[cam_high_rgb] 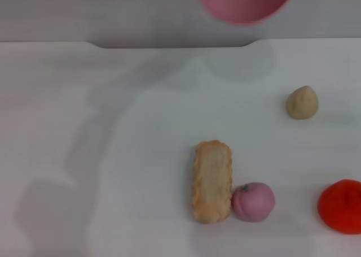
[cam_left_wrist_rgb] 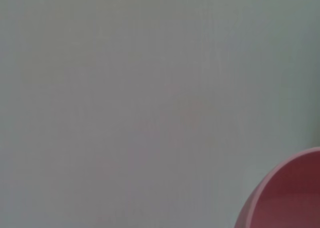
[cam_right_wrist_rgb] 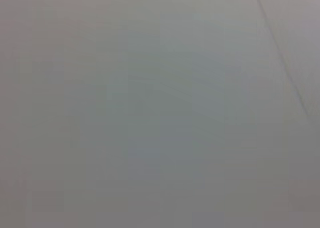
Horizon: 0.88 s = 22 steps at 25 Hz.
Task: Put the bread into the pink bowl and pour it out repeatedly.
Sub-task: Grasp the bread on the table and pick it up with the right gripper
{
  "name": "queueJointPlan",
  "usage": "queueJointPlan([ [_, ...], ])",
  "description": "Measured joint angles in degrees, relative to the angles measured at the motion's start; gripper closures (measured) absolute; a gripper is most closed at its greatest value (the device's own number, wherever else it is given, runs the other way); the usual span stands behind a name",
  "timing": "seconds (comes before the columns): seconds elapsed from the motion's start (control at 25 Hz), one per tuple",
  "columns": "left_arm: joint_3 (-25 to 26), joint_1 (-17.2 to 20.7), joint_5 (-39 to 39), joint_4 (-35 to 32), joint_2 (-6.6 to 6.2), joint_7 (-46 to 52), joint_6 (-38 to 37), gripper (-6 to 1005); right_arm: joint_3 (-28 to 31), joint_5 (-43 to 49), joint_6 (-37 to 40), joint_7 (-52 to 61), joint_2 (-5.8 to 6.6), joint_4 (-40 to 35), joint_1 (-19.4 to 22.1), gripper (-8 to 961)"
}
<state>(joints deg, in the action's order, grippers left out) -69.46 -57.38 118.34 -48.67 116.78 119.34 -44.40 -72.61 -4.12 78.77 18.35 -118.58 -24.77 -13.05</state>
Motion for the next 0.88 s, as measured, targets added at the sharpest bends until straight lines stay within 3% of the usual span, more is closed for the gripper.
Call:
queueJointPlan([
  [0.08,3.8,-0.6,2.9,0.0,-0.41,0.9,-4.4,956,0.0,1.8,-4.8,2.0,0.11,-1.8,0.1,414],
  [0.24,6.4,-1.0,8.5,-0.4,-1.51,4.7,-11.0,956,0.3,10.7,-17.5,7.1,0.48,-8.6,0.7,414],
  [0.36,6.7,-1.0,13.1,-0.4,-2.22,7.6,-14.7,956,0.3,22.0,-29.9,16.5,1.26,-14.8,0.6,414],
  [0.56,9.1,-0.3,16.5,-0.6,-2.79,8.3,-19.6,956,0.1,48.4,-41.8,40.7,2.70,-22.9,-1.5,414],
  [0.72,9.9,1.2,17.0,-0.7,-3.41,8.4,-20.3,956,0.5,77.3,-40.7,69.6,4.67,-26.0,-5.1,414],
  [0.88,9.9,2.5,17.0,-1.2,-3.63,8.3,-20.7,956,1.9,99.7,-30.9,92.7,7.59,-25.2,-11.1,413],
])
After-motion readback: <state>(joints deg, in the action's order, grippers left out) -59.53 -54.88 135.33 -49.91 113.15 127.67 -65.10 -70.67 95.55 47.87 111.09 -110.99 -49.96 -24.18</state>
